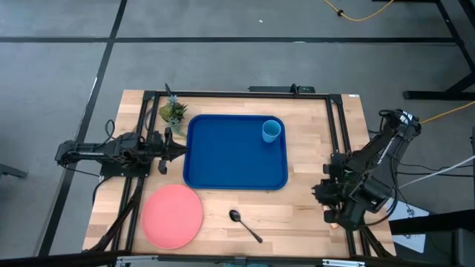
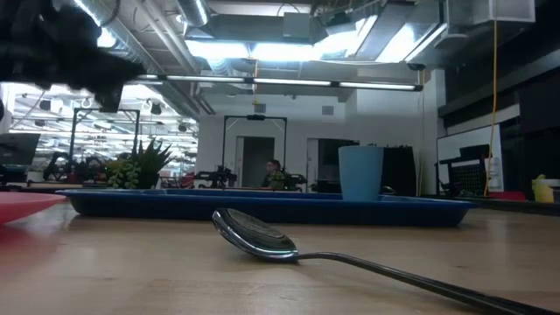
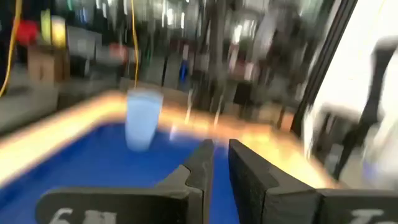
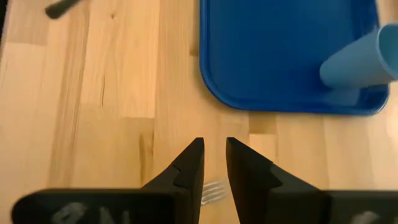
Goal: Pick and place plate/cup/fork/spoon on tray
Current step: Put the pink plate on the blue tray
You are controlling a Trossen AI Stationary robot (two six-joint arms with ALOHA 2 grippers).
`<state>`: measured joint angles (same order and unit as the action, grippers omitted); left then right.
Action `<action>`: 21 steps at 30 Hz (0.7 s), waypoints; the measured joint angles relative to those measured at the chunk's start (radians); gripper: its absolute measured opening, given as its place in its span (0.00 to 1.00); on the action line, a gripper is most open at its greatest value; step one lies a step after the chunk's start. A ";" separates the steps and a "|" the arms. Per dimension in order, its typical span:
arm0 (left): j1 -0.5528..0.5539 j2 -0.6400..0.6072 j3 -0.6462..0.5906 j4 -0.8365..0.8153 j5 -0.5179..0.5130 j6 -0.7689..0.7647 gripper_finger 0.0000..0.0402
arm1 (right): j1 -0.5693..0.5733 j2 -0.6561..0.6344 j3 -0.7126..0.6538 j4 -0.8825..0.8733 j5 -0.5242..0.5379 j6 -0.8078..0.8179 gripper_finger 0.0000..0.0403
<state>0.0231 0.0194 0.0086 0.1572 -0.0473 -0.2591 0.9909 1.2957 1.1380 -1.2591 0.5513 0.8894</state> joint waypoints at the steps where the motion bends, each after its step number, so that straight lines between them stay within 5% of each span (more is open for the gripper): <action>1: 0.000 0.000 0.000 0.073 -0.016 -0.018 0.11 | 0.010 -0.001 0.000 0.000 0.018 0.000 0.18; 6: 0.000 0.000 0.001 0.440 -0.141 0.006 0.11 | 0.034 -0.003 0.000 -0.024 0.087 -0.004 0.18; 8: 0.001 0.001 0.025 0.473 -0.076 -0.025 0.11 | 0.035 -0.003 0.000 -0.038 0.096 0.007 0.18; 11: -0.012 0.053 0.067 0.440 0.114 -0.057 0.11 | 0.035 -0.003 0.000 -0.051 0.105 0.019 0.18; 17: -0.094 0.364 0.240 0.284 0.126 -0.050 0.11 | 0.034 -0.005 0.000 -0.064 0.121 0.027 0.18; 21: -0.180 0.589 0.476 -0.055 0.129 -0.083 0.11 | 0.034 -0.005 0.000 -0.063 0.115 0.052 0.18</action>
<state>-0.1567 0.6086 0.4843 0.1023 0.0813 -0.3421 1.0252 1.2903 1.1381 -1.3224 0.6662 0.9409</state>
